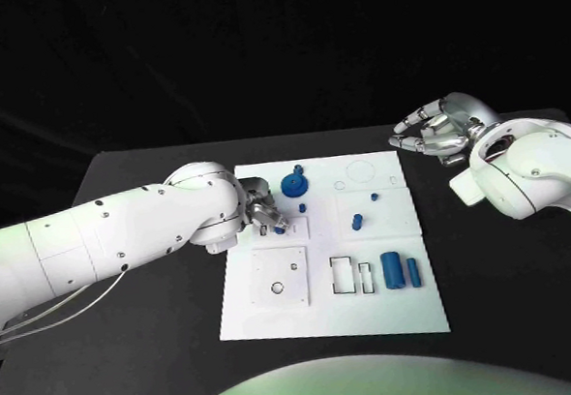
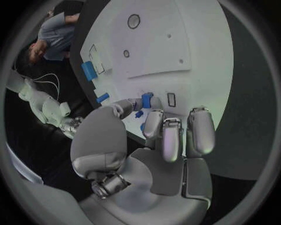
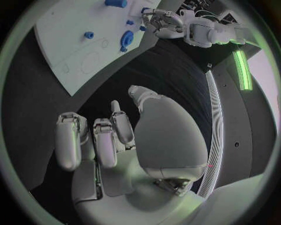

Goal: Assemble the parts on the task board

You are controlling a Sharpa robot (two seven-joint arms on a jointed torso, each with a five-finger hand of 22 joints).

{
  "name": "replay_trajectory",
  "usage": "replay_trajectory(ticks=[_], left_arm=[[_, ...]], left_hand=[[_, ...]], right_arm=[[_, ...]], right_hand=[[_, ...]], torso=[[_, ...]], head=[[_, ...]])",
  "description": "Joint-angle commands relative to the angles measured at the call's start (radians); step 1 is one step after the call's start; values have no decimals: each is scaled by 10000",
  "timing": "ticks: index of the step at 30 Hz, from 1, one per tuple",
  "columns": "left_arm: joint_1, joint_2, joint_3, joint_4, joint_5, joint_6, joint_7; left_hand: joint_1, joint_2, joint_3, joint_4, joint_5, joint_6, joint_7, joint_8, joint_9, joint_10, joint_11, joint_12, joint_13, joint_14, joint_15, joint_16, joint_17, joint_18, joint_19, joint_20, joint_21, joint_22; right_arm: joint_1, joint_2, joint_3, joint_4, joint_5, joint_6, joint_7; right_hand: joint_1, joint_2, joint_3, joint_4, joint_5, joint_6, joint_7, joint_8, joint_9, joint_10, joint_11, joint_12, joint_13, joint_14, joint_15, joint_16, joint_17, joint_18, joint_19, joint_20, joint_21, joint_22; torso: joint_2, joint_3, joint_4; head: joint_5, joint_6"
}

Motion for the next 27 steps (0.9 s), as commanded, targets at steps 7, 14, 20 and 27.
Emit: replay_trajectory(ticks=[7,14,20,27], left_arm=[[-29,109,-22,-167,37,386,-126],[-29,121,-22,-231,62,428,-173],[-29,125,-22,-263,74,501,-196],[-29,92,-22,-267,78,495,-238]], left_hand=[[-402,-52,605,-433,-752,233,-225,-139,21,23,-61,101,44,1057,-101,36,2634,-186,104,-33,-20,918],[-608,-85,412,-184,-1200,290,-224,-226,7,9,-60,101,49,1057,-99,36,2634,-188,120,-35,-43,933],[-700,-111,167,25,-1717,339,-219,-296,6,9,-54,124,72,1057,-96,36,2634,-190,138,-33,-61,951],[-714,-112,-607,476,-2093,399,-205,-380,34,20,-37,178,120,1057,-84,36,2634,-205,195,-18,-50,1019]], right_arm=[[-17,4,0,-6,-38,119,100],[-22,1,0,-11,-36,121,103],[-25,1,0,-15,-36,133,106],[-29,-12,0,-19,-48,121,113]], right_hand=[[-114,-28,65,20,67,-37,-48,53,19,13,-33,-41,-7,986,-83,-38,2431,93,-26,-80,-38,1820],[-124,-32,66,22,65,-40,-47,53,20,6,-32,-49,-17,984,-83,-43,2420,97,-33,-80,-51,1814],[-170,-42,71,37,52,-54,-46,54,24,-16,-30,-72,-45,969,-82,-64,2368,107,-58,-82,-99,1795],[-276,-78,79,53,-50,-65,-52,74,42,-55,-34,-115,-99,951,-87,-92,2304,122,-91,-86,-173,1767]], torso=[[-5,-4,3],[-3,-5,6],[-8,-6,4],[-6,-8,5]], head=[[-29,3],[-42,3],[-33,3],[-50,3]])
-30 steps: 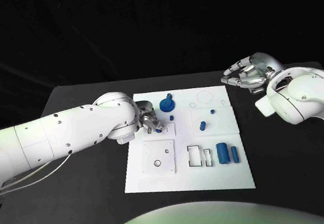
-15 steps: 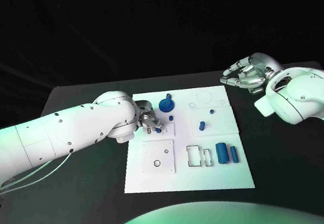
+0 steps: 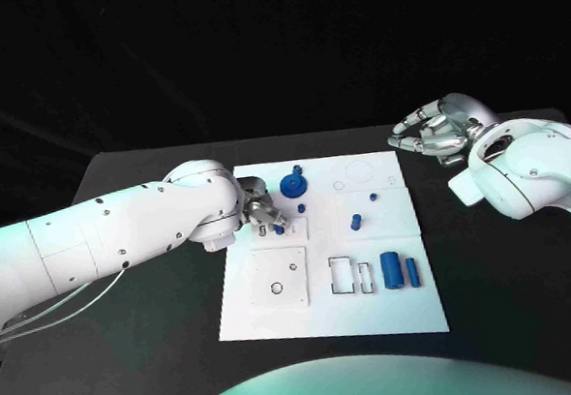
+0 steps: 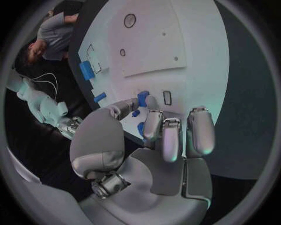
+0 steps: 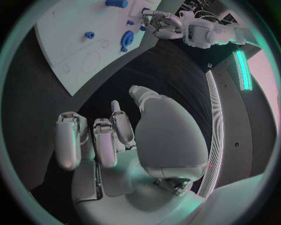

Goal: Assemble the parts on the task board

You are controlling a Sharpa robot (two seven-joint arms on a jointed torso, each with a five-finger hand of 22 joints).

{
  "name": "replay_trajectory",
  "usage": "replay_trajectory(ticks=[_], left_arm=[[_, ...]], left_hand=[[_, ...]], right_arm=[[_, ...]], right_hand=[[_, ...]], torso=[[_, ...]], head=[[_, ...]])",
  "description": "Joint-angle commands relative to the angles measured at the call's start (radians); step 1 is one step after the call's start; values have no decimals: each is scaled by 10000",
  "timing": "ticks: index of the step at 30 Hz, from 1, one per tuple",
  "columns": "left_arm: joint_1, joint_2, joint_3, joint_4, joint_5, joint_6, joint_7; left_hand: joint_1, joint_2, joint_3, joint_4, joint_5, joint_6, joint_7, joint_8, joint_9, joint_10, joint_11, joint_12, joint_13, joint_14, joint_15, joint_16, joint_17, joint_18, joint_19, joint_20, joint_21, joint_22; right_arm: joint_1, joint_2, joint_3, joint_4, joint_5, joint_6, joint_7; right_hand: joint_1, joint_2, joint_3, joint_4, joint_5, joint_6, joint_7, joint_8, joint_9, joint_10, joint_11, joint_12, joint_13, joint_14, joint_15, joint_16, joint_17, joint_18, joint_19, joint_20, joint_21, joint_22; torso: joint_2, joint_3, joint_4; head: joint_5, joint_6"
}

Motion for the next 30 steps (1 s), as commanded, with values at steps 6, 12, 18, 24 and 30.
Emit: replay_trajectory(ticks=[6,12,18,24,30], left_arm=[[-49,-33,-38,18,53,180,-180],[-50,-88,-30,92,20,7,-193],[-47,-188,33,232,6,-127,-194],[-28,-355,179,430,32,-221,-201],[53,-559,472,640,235,-200,-223]], left_hand=[[236,173,-1252,790,-497,82,68,-135,62,24,-17,105,62,1022,-44,36,2635,-214,134,22,-10,1087],[593,272,-2019,1380,-455,91,79,-198,103,3,-5,96,51,1022,-37,36,2635,-212,139,26,-43,1117],[711,290,-2279,1543,-451,80,85,-223,117,-3,-2,97,50,1022,-35,36,2635,-215,152,27,-40,1139],[733,305,-2469,1577,-445,64,93,-247,120,-7,4,110,62,1022,-32,36,2635,-219,165,29,-33,1157],[844,329,-2616,1563,-364,47,86,-279,119,-29,-4,80,33,1022,-33,36,2635,-211,147,29,-67,1144]], right_arm=[[-9,-11,0,0,-64,115,97],[-13,-15,0,4,-134,115,73],[-19,-8,0,-9,-179,96,49],[-27,4,0,-28,-191,87,45],[-35,2,0,-45,-193,84,40]], right_hand=[[-151,-41,48,31,-130,-124,-34,9,5,-66,-29,-63,-33,947,-86,-61,2291,124,-57,-51,-64,1758],[-233,-28,13,18,-541,-204,-25,13,11,-51,-19,-53,-36,961,-78,-44,2337,109,-16,-48,-23,1784],[-258,-31,-14,19,-648,-209,-25,24,17,-52,-19,-53,-41,959,-77,-48,2328,115,-29,-46,-55,1774],[-284,-38,-37,31,-681,-214,-24,27,18,-56,-17,-57,-47,955,-76,-54,2314,119,-36,-46,-71,1768],[-284,-38,-37,31,-681,-214,-24,27,18,-56,-17,-57,-47,955,-76,-54,2314,119,-36,-46,-71,1768]], torso=[[-1,-3,4],[1,-5,-7],[-7,-1,9],[-8,-2,5],[2,-5,-2]], head=[[-13,2],[-13,2],[-23,2],[-11,2],[-18,46]])
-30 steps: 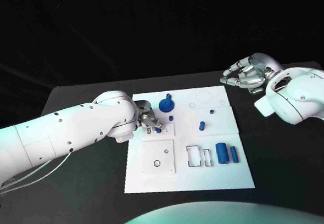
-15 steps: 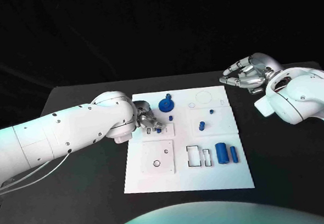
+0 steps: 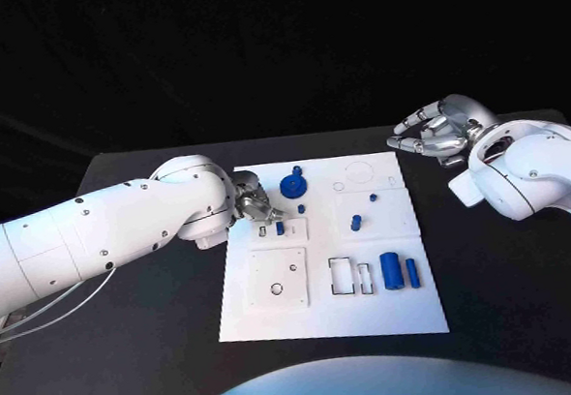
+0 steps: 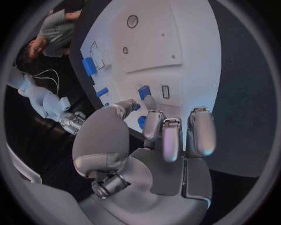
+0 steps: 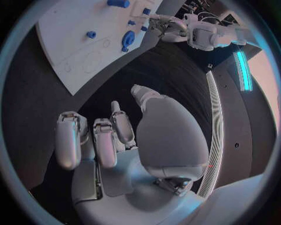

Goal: Assemble the parts on the task board

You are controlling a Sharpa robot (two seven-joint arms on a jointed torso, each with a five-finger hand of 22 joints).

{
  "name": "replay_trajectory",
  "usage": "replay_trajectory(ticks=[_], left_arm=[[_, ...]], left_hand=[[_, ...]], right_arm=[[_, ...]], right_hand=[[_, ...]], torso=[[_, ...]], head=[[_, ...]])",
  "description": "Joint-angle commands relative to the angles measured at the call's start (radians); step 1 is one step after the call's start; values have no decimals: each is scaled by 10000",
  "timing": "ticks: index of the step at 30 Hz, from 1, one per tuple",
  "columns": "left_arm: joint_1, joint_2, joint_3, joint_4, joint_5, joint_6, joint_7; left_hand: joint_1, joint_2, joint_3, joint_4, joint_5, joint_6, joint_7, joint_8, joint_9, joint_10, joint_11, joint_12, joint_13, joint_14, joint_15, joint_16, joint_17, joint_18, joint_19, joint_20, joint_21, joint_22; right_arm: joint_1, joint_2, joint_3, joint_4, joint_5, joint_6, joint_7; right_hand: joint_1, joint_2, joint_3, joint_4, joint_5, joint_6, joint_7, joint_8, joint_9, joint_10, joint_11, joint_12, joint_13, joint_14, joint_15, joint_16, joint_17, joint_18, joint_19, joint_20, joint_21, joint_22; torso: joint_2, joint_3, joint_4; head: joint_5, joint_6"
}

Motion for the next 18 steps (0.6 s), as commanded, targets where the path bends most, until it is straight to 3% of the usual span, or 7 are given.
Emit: replay_trajectory(ticks=[1,4,6,7,8,12,18], left_arm=[[78,-101,149,133,251,1,-63],[184,-258,358,176,314,140,-98],[303,-335,436,115,332,243,-117],[374,-370,468,56,337,320,-134],[452,-393,492,-27,334,401,-146],[698,-341,542,-508,288,680,-150],[824,-35,561,-1338,-6,947,-28]], left_hand=[[159,-3,-141,-2,105,-111,91,-172,-32,-77,9,-37,-82,1023,-27,36,2634,-46,19,-2,-99,1130],[305,-15,-451,5,320,-324,199,-497,-220,-192,89,-147,-174,1023,35,36,2634,-39,-16,41,-159,1122],[345,8,-888,6,1106,-325,244,-663,-348,-232,134,-156,-185,1023,69,36,2634,-37,-22,79,-183,1141],[267,-112,-1031,12,2317,-361,280,-762,-412,-259,159,-177,-202,1023,88,36,2634,-32,-39,83,-208,1144],[268,-121,-1083,6,2481,-378,291,-806,-443,-273,164,-196,-220,1023,94,36,2634,-30,-48,94,-222,1142],[272,-146,-1204,5,2398,-497,342,-954,-541,-339,200,-281,-294,1023,123,36,2634,-20,-83,116,-273,1124],[333,-75,-1351,4,2174,-676,431,-1212,-716,-437,277,-388,-387,1023,187,36,2634,-7,-131,169,-345,1103]], right_arm=[[-11,4,0,-10,-138,89,40],[-15,6,0,-13,-138,98,34],[-17,4,0,-16,-140,102,30],[-18,2,0,-18,-142,104,28],[-20,2,0,-22,-146,107,25],[-23,1,-1,-26,-157,116,19],[-26,10,-1,-20,-167,127,18]], right_hand=[[-96,17,-36,31,-36,-51,9,29,10,-56,-16,-44,-10,955,-75,-54,2316,119,0,-10,-58,1772],[-109,19,-46,38,-44,-53,9,30,11,-59,-16,-47,-15,954,-75,-55,2315,121,-4,-10,-66,1769],[-109,19,-46,38,-44,-53,9,30,11,-59,-16,-47,-15,954,-75,-55,2315,121,-4,-10,-66,1769],[-109,19,-46,38,-44,-53,9,30,11,-59,-16,-47,-15,954,-75,-55,2315,121,-4,-10,-66,1769],[-109,19,-46,38,-44,-53,9,30,11,-59,-16,-47,-15,954,-75,-55,2315,121,-4,-10,-66,1769],[-110,22,-50,37,-48,-56,8,32,12,-52,-16,-40,-6,957,-75,-51,2324,116,8,-10,-46,1778],[-110,24,-52,36,-48,-57,8,33,12,-53,-16,-41,-8,956,-75,-53,2321,117,6,-10,-50,1777]], torso=[[9,-1,-4],[21,5,-5],[26,6,5],[19,2,16],[12,0,19],[10,0,13],[45,-8,-9]], head=[[-12,31],[2,7],[-28,14],[-35,18],[-34,16],[-10,40],[-4,75]])
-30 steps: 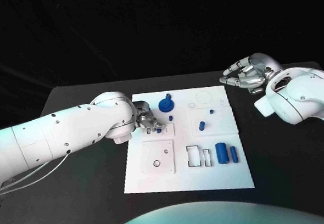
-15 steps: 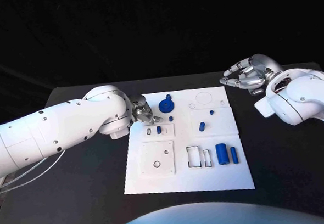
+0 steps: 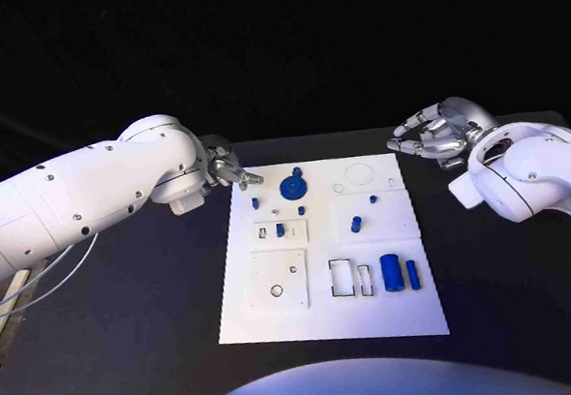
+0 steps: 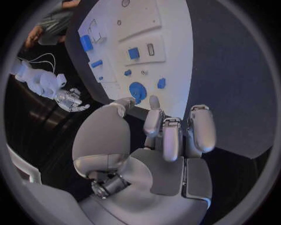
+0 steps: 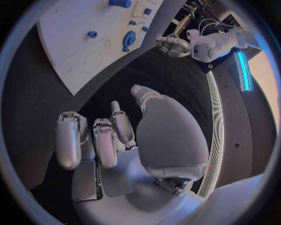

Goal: Assemble the parts on the task board

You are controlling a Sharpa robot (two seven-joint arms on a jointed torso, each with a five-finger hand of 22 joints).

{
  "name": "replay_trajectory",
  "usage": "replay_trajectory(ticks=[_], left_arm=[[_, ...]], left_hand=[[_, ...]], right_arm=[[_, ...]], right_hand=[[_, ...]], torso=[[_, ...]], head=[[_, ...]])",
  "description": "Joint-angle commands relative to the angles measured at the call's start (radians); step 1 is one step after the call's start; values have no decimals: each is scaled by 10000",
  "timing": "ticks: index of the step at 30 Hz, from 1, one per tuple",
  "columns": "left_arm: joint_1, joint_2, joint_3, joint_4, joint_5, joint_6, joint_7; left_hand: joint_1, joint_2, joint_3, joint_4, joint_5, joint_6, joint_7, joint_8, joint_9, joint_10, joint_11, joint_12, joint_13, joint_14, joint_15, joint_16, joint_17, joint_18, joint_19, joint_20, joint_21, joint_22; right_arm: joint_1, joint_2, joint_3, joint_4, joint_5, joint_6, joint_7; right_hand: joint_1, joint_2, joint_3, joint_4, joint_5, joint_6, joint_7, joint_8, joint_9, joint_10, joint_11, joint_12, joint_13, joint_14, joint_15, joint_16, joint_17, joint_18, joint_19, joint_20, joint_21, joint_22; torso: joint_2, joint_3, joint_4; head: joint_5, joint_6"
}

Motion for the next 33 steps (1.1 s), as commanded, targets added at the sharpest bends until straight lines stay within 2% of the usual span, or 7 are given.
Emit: replay_trajectory(ticks=[1,6,17,27,30,32,33], left_arm=[[48,192,7,-365,-192,574,94],[57,500,-68,-964,-257,813,210],[-19,1137,-393,-1947,-28,1122,418],[-93,1405,-492,-2299,116,1195,516],[-102,1439,-498,-2333,139,1239,531],[-104,1454,-500,-2341,147,1274,535],[-105,1460,-501,-2344,150,1289,535]], left_hand=[[95,13,-40,-14,-18,-42,-2,-70,-22,-66,-2,-22,17,1040,67,36,2635,-9,-23,67,-39,1104],[163,26,-51,-20,1,-51,9,-105,-50,-113,8,-95,-50,1040,79,36,2635,-2,-45,79,-69,1091],[255,111,-110,-6,-10,-178,92,-368,-259,-158,75,-109,-64,1040,134,36,2635,-2,-54,130,-87,1109],[269,163,-127,-4,-24,-205,122,-475,-356,-176,102,-118,-75,1040,157,36,2635,-2,-57,152,-93,1116],[284,189,-123,-8,-24,-198,125,-495,-380,-179,106,-115,-73,1040,164,36,2635,-2,-57,158,-95,1118],[284,189,-123,-8,-24,-198,125,-495,-380,-179,106,-115,-73,1040,164,36,2635,-2,-57,158,-95,1118],[302,207,-117,-13,-24,-188,125,-506,-395,-178,108,-110,-69,1040,167,36,2635,-1,-59,162,-98,1118]], right_arm=[[-9,9,0,8,-142,126,28],[-12,9,0,14,-154,132,29],[-18,26,0,13,-160,134,44],[-21,43,0,-1,-140,-47,163],[-21,53,0,-26,-53,-172,382],[-21,61,-1,-46,45,-252,569],[-21,66,-1,-56,94,-280,653]], right_hand=[[-110,24,-23,7,-49,-57,7,33,13,-53,-16,-42,-9,956,-75,-52,2322,116,5,-10,-51,1778],[-108,27,-23,5,-45,-58,7,34,13,-50,-17,-39,-6,959,-75,-48,2333,115,7,-10,-48,1780],[-102,35,-23,1,-26,-60,6,37,15,-79,-17,-67,-42,951,-76,-60,2303,120,-3,-10,-70,1772],[-23,23,-24,-65,61,-90,7,49,23,-627,-19,-621,-691,894,-77,-150,2098,193,-168,-11,-388,1646],[2,14,24,-94,89,-6,-30,191,111,-2005,-51,-2243,-2477,383,-110,-955,586,552,-1089,-33,-2118,941],[21,-16,189,-133,115,23,-28,282,170,-3392,-50,-4024,-4383,-343,-110,-2089,-1091,933,-2224,-29,-4237,37],[22,-36,312,-158,121,30,-5,320,192,-3693,-33,-4581,-4909,-920,-89,-2970,-2242,1191,-3093,-2,-5800,-657]], torso=[[20,-11,-15],[24,-9,-17],[12,-8,-11],[-2,-5,-9],[-14,-5,-14],[-12,-5,-13],[-10,-4,-12]], head=[[19,-3],[26,-9],[60,-77],[97,-77],[109,-77],[104,-77],[104,-77]])
